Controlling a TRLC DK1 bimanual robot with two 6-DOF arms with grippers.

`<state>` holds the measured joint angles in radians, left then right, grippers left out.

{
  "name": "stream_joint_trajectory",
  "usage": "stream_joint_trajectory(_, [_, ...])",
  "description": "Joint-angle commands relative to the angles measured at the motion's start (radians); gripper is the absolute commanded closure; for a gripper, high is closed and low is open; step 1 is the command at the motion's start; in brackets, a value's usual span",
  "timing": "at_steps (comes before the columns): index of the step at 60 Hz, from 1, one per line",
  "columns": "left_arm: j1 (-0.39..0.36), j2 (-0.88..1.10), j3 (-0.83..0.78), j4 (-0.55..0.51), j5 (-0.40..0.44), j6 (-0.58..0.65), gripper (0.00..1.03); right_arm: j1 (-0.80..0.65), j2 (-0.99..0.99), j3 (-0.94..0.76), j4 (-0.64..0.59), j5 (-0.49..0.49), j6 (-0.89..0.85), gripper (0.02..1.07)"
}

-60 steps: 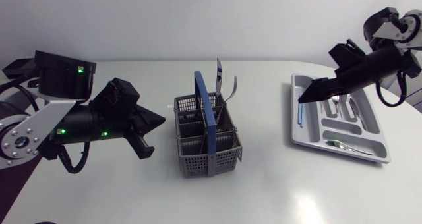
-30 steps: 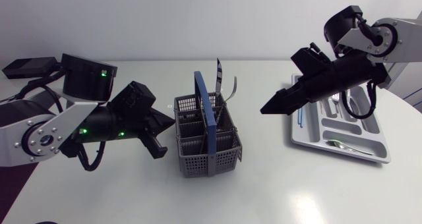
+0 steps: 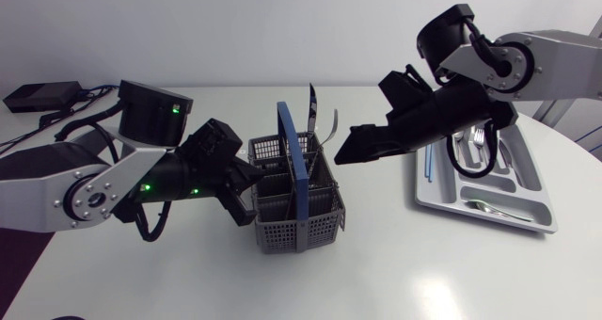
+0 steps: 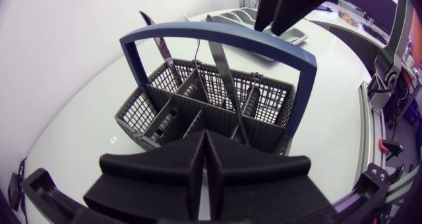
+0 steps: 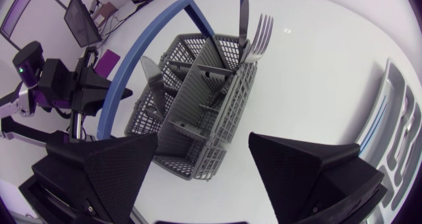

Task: Sort the cutlery from the basket into the organizer compartments.

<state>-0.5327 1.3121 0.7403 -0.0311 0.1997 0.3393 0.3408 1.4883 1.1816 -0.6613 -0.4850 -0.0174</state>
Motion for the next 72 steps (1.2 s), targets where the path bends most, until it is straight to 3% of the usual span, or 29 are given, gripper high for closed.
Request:
stream_joint_trajectory(1, [-0.006, 0.018, 0.031, 0.011, -0.009, -0.023, 1.00, 0.012, 0.047, 0.061, -0.015, 0.010, 0.102, 0.07])
stream_joint_trajectory(23, [0.000, 0.015, 0.028, 0.014, -0.009, -0.022, 1.00, 0.162, 0.155, 0.191, -0.107, 0.172, 0.228, 0.08])
stream_joint_trajectory(52, [0.022, 0.016, 0.027, 0.013, -0.009, -0.019, 1.00, 0.234, 0.244, 0.257, -0.106, 0.172, 0.284, 0.13])
stream_joint_trajectory(72, [0.022, 0.019, 0.028, 0.014, -0.009, -0.017, 1.00, 0.241, 0.256, 0.224, -0.031, 0.181, 0.318, 0.16])
